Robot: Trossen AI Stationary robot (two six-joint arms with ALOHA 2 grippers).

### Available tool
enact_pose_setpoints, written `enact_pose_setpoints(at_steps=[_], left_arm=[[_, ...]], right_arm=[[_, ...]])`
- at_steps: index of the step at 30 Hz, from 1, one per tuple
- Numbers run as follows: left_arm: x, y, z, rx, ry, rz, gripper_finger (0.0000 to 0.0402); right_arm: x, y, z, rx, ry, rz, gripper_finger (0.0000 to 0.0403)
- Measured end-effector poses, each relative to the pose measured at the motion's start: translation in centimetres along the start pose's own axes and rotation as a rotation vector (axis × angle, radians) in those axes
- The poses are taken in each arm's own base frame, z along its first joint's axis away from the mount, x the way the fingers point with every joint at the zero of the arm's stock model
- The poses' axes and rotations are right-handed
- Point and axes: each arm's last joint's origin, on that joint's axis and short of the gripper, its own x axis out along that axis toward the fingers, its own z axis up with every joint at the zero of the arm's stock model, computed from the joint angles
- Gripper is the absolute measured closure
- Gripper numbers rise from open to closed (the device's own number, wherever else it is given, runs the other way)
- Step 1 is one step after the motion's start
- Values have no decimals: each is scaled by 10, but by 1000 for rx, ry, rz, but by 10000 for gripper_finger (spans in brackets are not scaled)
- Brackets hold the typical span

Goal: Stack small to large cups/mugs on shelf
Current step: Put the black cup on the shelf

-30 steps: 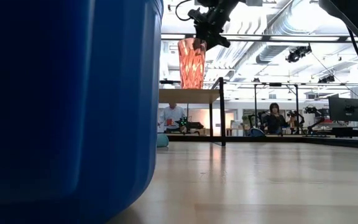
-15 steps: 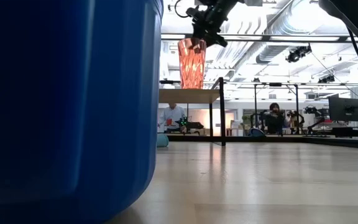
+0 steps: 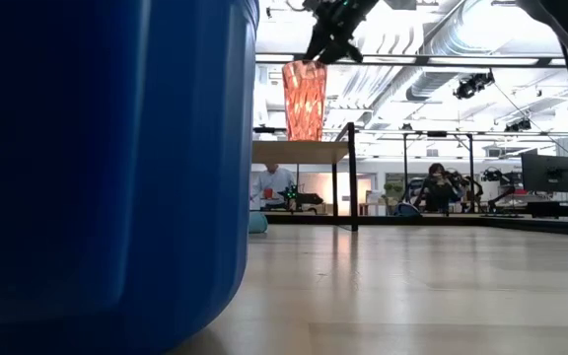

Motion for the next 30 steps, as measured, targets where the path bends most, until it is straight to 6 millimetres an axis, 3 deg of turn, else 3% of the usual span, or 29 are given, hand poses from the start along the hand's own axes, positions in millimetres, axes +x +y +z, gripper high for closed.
enact_pose_setpoints(at_steps=[10, 19, 24, 30], left_arm=[[0, -4, -2, -233, 102, -105, 263], [-3, -20, 6, -394, 138, -325, 263], [-5, -37, 15, -368, 132, -354, 263], [7, -57, 22, -275, 173, -302, 264]], right_arm=[[-85, 12, 1, -197, -175, 90, 281], [-157, 38, -28, -358, -160, 495, 281], [-178, 54, -56, -400, -16, 640, 281], [-183, 76, -73, -417, 113, 718, 281]])
